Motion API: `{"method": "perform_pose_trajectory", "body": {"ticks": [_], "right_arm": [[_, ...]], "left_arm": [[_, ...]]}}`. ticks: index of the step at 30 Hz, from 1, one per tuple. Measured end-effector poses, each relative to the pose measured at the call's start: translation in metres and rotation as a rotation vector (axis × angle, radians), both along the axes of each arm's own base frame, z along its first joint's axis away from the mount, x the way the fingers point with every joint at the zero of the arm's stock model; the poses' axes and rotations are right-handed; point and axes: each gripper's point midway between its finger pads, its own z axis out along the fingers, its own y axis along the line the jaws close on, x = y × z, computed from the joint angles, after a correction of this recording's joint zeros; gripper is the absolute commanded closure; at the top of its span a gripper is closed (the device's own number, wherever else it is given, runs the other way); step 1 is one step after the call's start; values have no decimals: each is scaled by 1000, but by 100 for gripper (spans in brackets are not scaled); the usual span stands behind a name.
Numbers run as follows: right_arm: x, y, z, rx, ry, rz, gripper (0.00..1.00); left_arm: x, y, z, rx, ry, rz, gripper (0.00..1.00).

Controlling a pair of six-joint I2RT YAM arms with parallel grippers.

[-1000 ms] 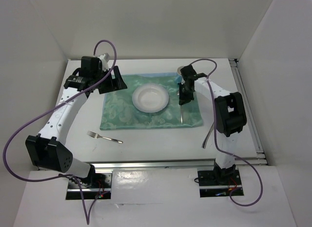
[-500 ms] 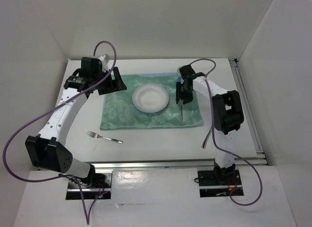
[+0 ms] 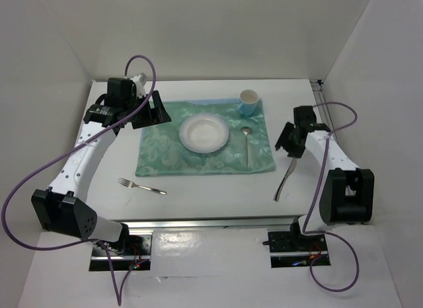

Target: Set the dinner table for one person

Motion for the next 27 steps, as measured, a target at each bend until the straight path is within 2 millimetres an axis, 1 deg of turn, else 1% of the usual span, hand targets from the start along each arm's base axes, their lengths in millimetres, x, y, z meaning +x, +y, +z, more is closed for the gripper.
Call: {"method": "perform_pose_trajectory", "body": {"ticks": [1, 2, 4, 6, 8, 9, 20, 25, 27], "right_arm": [[-10, -8, -8, 7, 13, -36, 38], [-23, -14, -20, 16, 45, -69, 38], [-52, -22, -45, 34, 135, -124, 38], [-75, -22, -64, 50, 210, -153, 38], [-87, -19, -71, 64, 247, -163, 38], [-89, -18, -72, 71, 252, -168, 37], [-84, -12, -75, 112, 246, -190, 37], [-94, -10, -86, 119, 285, -203, 39], [-94, -10, -86, 121, 285, -213, 39]], "left_arm": [[-1, 0, 1, -2, -3, -1, 14], [-1, 0, 2, -3, -6, -2, 14], [-1, 0, 3, -3, -8, -3, 14], [-1, 0, 3, -4, -8, -3, 14], [-1, -1, 3, -5, -8, -4, 14], [-1, -1, 3, -5, -8, -5, 14], [-2, -2, 0, -8, -1, -11, 14], [-3, -3, -2, -14, 3, -19, 14], [-4, -4, -2, -16, 4, -21, 14]]}}
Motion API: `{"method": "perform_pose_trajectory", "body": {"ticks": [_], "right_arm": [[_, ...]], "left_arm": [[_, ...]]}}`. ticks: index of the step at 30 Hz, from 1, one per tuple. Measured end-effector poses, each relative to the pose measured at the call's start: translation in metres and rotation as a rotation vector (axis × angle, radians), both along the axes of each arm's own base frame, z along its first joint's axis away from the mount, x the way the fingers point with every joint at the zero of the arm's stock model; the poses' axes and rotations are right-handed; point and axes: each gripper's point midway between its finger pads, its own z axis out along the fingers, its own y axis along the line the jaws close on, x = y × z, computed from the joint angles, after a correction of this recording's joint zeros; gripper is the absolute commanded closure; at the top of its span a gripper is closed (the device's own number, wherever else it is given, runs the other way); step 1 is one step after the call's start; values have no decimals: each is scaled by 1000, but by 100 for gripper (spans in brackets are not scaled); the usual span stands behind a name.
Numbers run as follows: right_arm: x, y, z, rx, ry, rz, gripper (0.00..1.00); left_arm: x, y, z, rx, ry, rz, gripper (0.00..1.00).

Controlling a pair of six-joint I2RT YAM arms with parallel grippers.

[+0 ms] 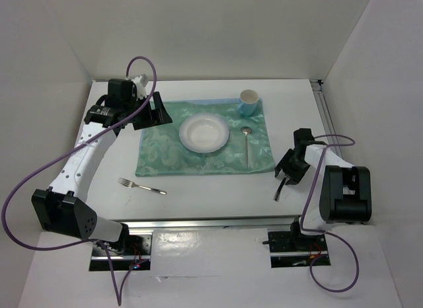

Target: Set the dinner table for one person

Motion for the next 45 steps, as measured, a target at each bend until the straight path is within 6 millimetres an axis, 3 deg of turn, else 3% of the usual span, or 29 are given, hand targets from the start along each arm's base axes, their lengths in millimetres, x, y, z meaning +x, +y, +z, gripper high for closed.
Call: {"method": "perform_pose_trajectory", "body": {"ticks": [3, 5, 11, 16, 24, 30, 34, 38, 42, 44, 45], "right_arm": [[0, 0, 0, -1, 2, -11, 44], [0, -1, -1, -3, 4, -16, 55], [-1, -2, -3, -12, 14, -45, 66], [2, -4, -3, -18, 21, -60, 83], [17, -19, 7, -98, -17, -73, 84], [51, -26, 40, -186, -117, -1, 84], [78, -6, 69, -207, -209, 99, 86], [104, 34, 87, -223, -259, 228, 86], [123, 79, 77, -230, -249, 343, 86], [129, 97, 64, -232, -222, 390, 86], [132, 103, 58, -238, -206, 406, 86]], "left_arm": [[0, 0, 0, 0, 0, 0, 14], [0, 0, 0, 0, 0, 0, 14], [0, 0, 0, 0, 0, 0, 14], [0, 0, 0, 0, 0, 0, 14], [0, 0, 0, -2, 0, -2, 14], [0, -1, 0, -4, 0, -5, 14], [-1, -2, 0, -7, 2, -6, 14], [0, 0, -1, -5, 7, 13, 15], [-7, 9, -19, -7, 64, 109, 12], [-17, 15, -35, -11, 117, 173, 0], [-22, 18, -42, -13, 142, 200, 0]]}}
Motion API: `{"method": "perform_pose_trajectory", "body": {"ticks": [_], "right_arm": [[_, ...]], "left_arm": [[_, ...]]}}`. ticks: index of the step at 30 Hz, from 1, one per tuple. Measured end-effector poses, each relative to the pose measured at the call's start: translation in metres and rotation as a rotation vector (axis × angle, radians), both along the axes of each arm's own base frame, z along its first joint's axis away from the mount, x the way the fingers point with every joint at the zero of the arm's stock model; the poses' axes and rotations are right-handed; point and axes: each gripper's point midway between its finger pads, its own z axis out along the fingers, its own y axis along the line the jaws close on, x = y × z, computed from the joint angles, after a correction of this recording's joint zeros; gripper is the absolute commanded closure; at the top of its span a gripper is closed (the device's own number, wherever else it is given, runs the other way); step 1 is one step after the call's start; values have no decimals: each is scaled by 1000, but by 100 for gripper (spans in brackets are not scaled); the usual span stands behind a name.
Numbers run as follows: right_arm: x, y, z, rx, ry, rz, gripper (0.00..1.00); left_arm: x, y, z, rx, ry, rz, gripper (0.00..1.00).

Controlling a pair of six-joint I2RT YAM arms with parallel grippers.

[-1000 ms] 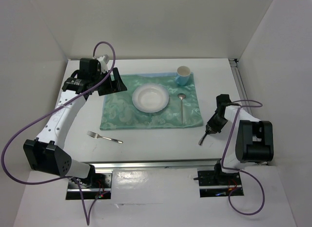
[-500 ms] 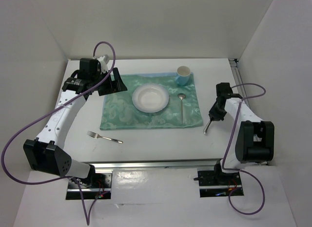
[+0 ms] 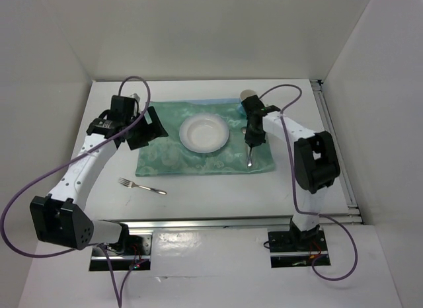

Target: Set the dinner table for one person

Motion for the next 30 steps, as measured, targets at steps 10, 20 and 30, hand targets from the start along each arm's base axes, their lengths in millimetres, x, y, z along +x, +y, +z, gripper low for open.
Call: {"method": "perform_pose_trajectory", "body": {"ticks": [10, 20, 30], "right_arm": [[14, 5, -43, -119, 82, 26, 83], [14, -6, -46, -124, 84, 15, 41], [6, -6, -13, -38, 17, 28, 24]], "left_arm": [[-45, 22, -54, 97, 183, 210, 3], [-67, 49, -95, 154, 315, 399, 3], [-103, 62, -152, 175, 507, 569, 10]]}}
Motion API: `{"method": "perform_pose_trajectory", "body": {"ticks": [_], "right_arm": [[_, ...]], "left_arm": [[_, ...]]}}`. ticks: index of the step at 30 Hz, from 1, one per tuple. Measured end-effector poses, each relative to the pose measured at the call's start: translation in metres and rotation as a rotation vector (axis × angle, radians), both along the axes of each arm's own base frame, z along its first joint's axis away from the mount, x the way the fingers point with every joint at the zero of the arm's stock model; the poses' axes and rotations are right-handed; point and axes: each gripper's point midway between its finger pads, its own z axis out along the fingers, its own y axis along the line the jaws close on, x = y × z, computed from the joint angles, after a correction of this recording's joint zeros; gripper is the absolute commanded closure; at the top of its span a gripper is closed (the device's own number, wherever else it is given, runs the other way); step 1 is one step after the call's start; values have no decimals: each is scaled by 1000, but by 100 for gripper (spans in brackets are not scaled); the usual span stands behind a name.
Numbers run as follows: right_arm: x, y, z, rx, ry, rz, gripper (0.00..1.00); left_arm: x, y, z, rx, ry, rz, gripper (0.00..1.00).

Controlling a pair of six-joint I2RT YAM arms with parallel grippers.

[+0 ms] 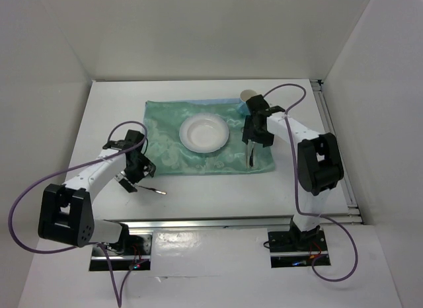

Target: Set the dinner table for one person

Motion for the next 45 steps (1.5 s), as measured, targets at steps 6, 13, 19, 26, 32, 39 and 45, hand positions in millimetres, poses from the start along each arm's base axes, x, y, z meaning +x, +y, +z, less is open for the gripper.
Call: {"method": "perform_pose_trajectory", "body": {"ticks": [6, 13, 19, 26, 32, 39, 45], "right_arm": [[9, 1, 22, 54, -68, 14, 24], [0, -1, 11, 58, -36, 28, 23], [0, -1, 15, 60, -46, 32, 23], [0, -1, 22, 64, -64, 35, 23], [-1, -1, 34, 72, -90, 36, 23], [-2, -2, 35, 77, -90, 31, 23], [-12, -17, 41, 75, -96, 3, 23]], "left_arm": [[-29, 0, -26, -2, 86, 111, 19], [-24, -1, -42, -4, 94, 197, 32], [-19, -1, -49, -11, 87, 249, 64], [-27, 20, -30, 93, 50, 272, 100], [27, 13, 52, 158, -197, -25, 100], [138, -38, 70, 247, -211, -407, 100], [162, -57, 17, 269, -26, -600, 100]]}}
